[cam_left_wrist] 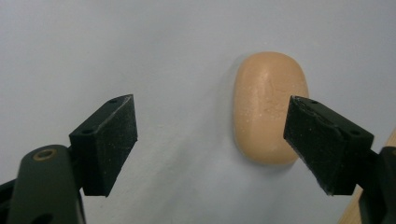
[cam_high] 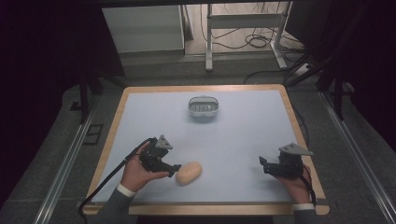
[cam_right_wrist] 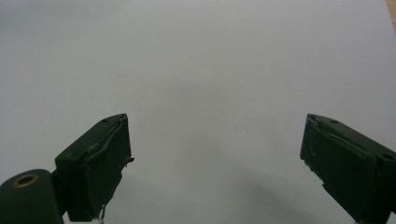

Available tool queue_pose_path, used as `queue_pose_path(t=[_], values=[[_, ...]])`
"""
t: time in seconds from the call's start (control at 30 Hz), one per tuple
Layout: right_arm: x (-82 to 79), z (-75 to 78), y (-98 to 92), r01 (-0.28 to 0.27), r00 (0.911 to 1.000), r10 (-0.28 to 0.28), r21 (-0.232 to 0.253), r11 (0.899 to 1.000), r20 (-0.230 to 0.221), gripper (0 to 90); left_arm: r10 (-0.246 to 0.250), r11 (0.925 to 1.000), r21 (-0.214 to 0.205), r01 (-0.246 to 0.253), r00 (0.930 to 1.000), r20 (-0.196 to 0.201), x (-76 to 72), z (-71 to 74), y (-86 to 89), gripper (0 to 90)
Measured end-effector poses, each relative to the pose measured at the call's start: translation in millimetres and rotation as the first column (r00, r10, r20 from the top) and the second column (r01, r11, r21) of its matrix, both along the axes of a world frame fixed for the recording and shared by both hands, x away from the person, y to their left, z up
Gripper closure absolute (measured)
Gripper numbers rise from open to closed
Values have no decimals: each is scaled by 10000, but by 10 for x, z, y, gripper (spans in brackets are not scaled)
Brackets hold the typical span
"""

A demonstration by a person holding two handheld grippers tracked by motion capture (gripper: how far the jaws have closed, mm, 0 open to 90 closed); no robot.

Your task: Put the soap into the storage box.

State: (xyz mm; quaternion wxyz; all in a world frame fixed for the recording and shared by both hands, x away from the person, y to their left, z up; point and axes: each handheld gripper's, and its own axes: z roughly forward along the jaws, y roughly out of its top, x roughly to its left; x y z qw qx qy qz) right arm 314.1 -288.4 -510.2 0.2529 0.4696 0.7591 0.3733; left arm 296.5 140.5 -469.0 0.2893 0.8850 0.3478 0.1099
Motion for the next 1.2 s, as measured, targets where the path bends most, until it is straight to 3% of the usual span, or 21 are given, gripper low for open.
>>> queue_pose_path(t=[0.27,0.63,0.9,1.2], values=[[-4,-11,15,-35,10000,35,-132,9999,-1,85,-295,9996,36,296,9992,-264,-8,-92,-148,175],[1,-22,22,-15,10000,14,-184,9998,-34,85,-738,9963,399,767,9948,-705,12,-247,-383,174],[6,-30,14,11,10000,-12,-203,9998,-49,85,-786,9943,638,857,9912,-1065,48,-373,-495,177],[9,-35,17,35,10000,-36,-247,9997,-67,85,-758,9944,636,849,9881,-1341,62,-458,-550,227]])
